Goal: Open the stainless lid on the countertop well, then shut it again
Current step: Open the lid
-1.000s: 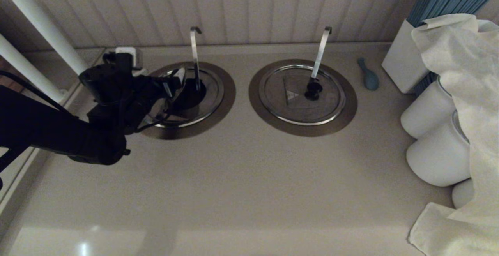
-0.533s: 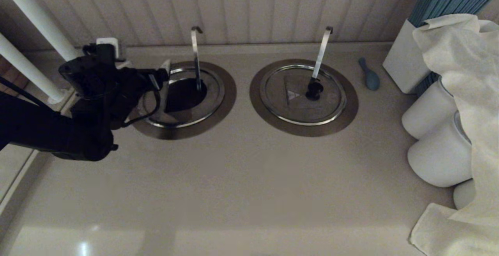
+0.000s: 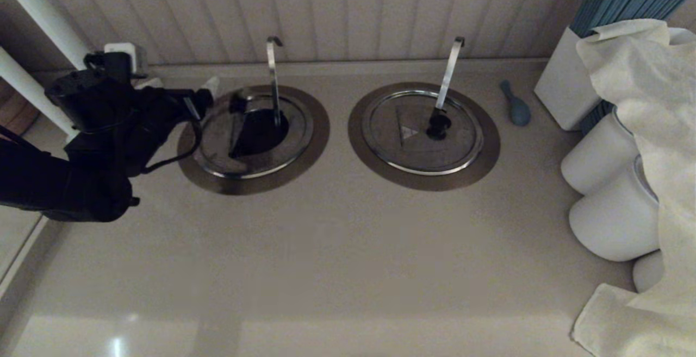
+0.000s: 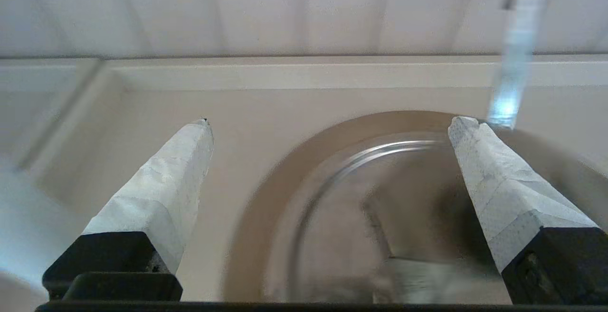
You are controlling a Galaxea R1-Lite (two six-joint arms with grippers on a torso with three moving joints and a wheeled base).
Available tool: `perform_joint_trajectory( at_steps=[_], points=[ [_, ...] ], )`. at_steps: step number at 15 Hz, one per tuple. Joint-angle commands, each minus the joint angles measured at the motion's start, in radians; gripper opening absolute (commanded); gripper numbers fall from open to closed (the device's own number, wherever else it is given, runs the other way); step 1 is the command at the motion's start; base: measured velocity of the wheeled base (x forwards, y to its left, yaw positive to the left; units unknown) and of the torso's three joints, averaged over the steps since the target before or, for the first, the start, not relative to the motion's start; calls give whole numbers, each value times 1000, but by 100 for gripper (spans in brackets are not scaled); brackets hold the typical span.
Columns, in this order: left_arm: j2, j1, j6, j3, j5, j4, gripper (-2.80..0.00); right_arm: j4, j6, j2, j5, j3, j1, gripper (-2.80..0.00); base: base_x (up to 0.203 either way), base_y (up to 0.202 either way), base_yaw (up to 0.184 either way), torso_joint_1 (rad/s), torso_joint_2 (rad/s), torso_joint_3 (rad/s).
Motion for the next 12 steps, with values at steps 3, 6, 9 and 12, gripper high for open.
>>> perform_joint_trajectory(
  at_steps=[3, 6, 9, 12],
  points=[
    [-5, 18, 0, 3, -10, 5, 0, 1, 0, 1, 0, 1, 0, -280, 0, 0, 0, 0, 0, 0],
    [-2, -37, -8, 8, -9, 5, 0, 0, 0, 1, 0, 0, 0, -280, 0, 0, 0, 0, 0, 0],
    [38, -148, -28, 13, 5, 1, 0, 1, 0, 1, 0, 0, 0, -280, 0, 0, 0, 0, 0, 0],
    [84, -206, -25, 15, 24, -3, 0, 0, 0, 1, 0, 0, 0, -280, 0, 0, 0, 0, 0, 0]
  ],
)
